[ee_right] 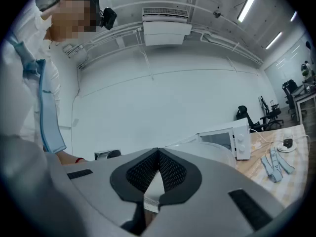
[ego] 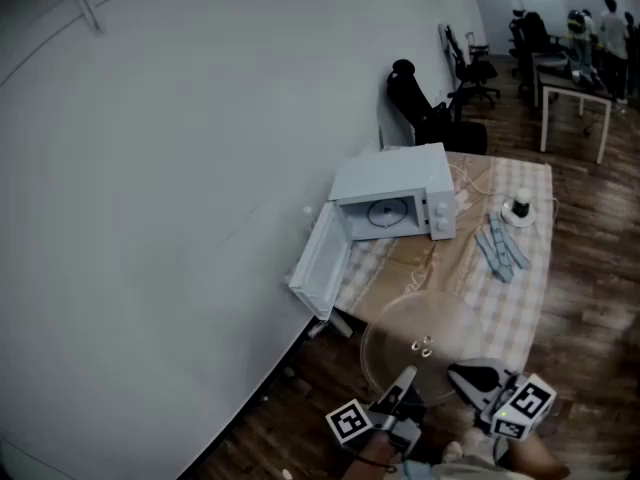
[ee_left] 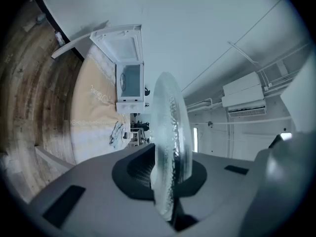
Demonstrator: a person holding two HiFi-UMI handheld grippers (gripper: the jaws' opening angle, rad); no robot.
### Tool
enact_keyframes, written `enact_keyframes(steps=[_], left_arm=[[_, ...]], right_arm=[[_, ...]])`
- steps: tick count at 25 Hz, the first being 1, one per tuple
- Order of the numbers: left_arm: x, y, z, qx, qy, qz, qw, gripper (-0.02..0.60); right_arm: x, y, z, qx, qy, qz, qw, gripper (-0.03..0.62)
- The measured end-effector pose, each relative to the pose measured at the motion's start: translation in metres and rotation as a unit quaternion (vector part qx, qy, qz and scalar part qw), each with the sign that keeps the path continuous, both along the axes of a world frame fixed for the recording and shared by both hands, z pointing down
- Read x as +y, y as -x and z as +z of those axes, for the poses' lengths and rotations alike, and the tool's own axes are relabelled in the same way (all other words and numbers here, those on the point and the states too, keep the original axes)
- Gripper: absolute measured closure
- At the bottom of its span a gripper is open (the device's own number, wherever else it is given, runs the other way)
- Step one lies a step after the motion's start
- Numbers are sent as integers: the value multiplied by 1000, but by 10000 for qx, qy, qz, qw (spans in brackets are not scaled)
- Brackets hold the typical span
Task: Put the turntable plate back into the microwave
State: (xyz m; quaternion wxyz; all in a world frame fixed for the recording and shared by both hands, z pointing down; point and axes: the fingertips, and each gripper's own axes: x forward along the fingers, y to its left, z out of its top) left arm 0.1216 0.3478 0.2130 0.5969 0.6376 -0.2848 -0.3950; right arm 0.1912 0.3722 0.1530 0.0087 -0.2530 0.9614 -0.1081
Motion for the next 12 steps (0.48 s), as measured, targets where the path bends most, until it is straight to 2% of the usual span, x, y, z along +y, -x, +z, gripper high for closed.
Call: enact_keyframes(steps=[6, 12], left_arm=[[10, 41, 0, -251, 33, -117, 9996, 563], [6, 39, -3, -201, -178, -134, 9996, 563]], right_arm=[[9, 38, 0, -197, -41, -140, 9997, 563], [8, 35, -2, -118, -156, -172, 9997, 563]])
